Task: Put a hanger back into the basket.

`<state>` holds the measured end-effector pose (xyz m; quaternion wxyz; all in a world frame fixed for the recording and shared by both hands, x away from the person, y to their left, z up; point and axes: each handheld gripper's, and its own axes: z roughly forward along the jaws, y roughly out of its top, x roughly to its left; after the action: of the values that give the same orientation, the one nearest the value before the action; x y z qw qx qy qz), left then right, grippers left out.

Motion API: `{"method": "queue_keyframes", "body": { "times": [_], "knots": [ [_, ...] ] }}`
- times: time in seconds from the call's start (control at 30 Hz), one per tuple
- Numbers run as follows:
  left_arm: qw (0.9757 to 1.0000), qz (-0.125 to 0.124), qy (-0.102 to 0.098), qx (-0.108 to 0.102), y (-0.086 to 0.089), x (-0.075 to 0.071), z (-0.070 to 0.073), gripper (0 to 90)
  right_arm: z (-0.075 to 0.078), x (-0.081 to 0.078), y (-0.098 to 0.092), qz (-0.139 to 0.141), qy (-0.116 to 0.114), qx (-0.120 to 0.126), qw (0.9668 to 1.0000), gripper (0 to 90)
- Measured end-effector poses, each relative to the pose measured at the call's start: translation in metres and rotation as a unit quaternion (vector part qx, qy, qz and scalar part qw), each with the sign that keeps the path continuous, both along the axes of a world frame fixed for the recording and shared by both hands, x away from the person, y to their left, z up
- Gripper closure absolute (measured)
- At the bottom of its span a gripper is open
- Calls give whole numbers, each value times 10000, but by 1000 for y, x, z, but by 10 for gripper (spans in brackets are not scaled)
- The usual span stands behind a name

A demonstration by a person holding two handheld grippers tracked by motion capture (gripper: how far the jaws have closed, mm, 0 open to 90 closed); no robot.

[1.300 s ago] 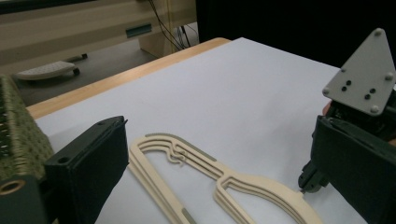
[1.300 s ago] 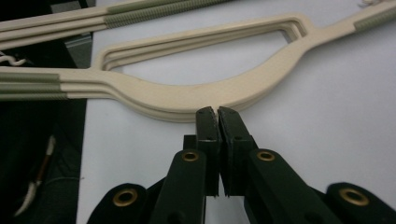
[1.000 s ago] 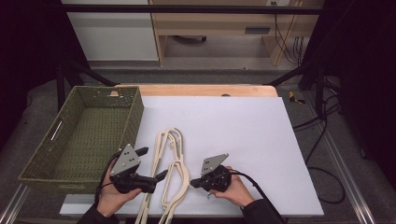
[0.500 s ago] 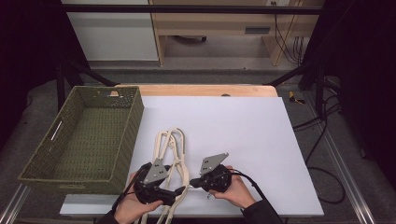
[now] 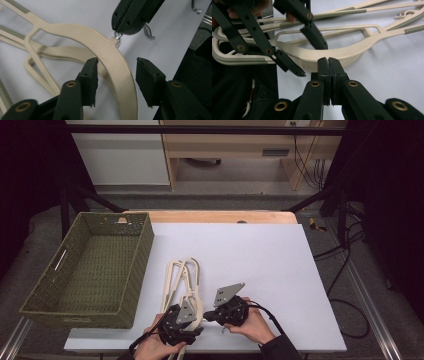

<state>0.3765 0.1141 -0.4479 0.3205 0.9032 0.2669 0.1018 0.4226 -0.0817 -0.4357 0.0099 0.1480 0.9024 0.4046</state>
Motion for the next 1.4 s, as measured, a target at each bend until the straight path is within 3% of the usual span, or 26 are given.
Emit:
{"method": "queue_keyframes", "body": {
  "times": [0.1,0.27,0.47,0.53,0.57,0.6,0.63,0.7,0.73,0.77,0.8,0.83,0.93,1.17,1.4],
  "knots": [
    [9999,-12,64,125,-3,0,-3,574,3,-1,1,-1,-49,16,10000,894],
    [9998,59,163,82,-3,0,-3,679,9,-4,0,62,-114,41,9999,893],
    [9993,165,341,69,-2,-1,0,694,11,-5,0,82,-135,53,9999,886],
    [9991,242,338,61,-1,-1,2,698,12,-6,-1,59,-155,76,9998,830],
    [9990,285,330,39,0,-2,3,699,14,-6,-3,15,-195,143,9997,821],
    [9990,315,305,25,1,-2,4,706,21,-6,-10,-43,-249,461,9986,760],
    [9990,344,296,1,2,-2,6,706,21,-6,-10,-43,-249,461,9986,760],
    [9989,368,289,-40,5,-2,11,716,32,-6,-23,-258,-373,862,9953,703],
    [9988,393,273,-54,7,-2,14,722,37,-5,-32,-427,-470,1095,9920,646],
    [9987,425,257,-96,8,-3,17,731,46,-5,-49,-856,-681,1525,9822,529],
    [9985,465,244,-124,10,-3,20,734,50,-4,-58,-1072,-791,1654,9772,504],
    [9984,494,229,-141,11,-3,22,734,50,-4,-58,-1072,-791,1654,9772,504],
    [9979,592,174,-176,16,-4,30,743,54,-2,-81,-1616,-973,1844,9646,407],
    [9961,853,63,-201,31,-4,48,772,48,5,-116,-2413,-1021,1922,9457,284],
    [9931,1148,-43,-228,51,0,61,807,43,7,-120,-2593,-1006,1832,9429,213]
  ]
}}
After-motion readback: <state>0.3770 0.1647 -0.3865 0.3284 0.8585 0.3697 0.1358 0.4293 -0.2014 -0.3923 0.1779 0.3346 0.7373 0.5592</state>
